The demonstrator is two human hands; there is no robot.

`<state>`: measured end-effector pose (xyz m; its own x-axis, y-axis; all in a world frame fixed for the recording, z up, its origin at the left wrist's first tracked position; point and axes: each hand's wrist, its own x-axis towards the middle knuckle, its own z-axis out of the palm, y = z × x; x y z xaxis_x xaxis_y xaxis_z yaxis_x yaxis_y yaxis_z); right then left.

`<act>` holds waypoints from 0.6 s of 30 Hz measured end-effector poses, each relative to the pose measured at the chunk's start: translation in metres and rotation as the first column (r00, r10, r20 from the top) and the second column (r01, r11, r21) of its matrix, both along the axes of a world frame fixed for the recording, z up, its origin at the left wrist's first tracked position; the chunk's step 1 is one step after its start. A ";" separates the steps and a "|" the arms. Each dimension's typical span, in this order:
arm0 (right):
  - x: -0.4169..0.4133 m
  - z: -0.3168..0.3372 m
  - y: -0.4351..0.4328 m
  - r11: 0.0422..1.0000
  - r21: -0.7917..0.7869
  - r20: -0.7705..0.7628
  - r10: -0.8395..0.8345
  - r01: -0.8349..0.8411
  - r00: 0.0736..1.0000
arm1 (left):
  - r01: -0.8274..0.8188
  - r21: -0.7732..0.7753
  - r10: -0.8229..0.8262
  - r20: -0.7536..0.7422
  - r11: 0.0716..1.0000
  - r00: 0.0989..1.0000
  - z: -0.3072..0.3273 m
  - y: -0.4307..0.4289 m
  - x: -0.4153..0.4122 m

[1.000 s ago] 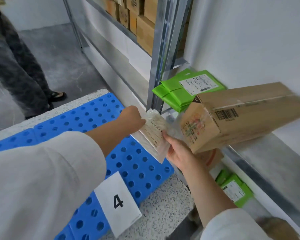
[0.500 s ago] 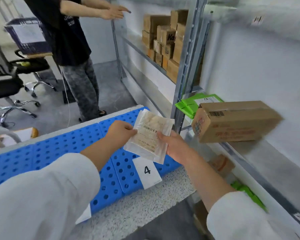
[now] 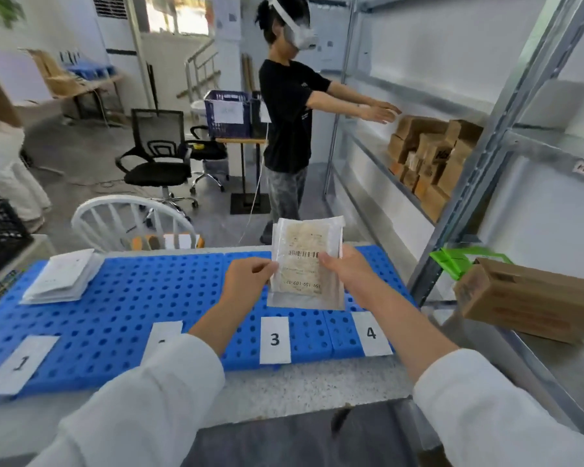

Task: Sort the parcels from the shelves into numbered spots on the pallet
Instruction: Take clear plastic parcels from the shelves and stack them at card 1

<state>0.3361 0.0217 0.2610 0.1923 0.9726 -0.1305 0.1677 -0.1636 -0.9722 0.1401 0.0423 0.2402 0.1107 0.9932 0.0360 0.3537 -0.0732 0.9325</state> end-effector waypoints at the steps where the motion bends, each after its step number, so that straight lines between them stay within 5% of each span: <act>1: -0.018 0.002 0.003 1.000 0.004 0.010 0.017 -0.017 1.000 | -0.013 -0.009 0.013 0.017 1.000 1.000 -0.001 0.001 -0.020; 7: -0.135 -0.003 0.057 0.989 0.002 0.014 0.146 -0.146 0.989 | -0.098 -0.059 0.104 0.109 0.993 0.989 -0.005 0.032 -0.146; 18: -0.306 -0.039 0.167 0.978 -0.128 -0.010 0.168 -0.168 0.986 | -0.155 -0.132 0.162 0.044 0.979 0.986 -0.040 0.132 -0.311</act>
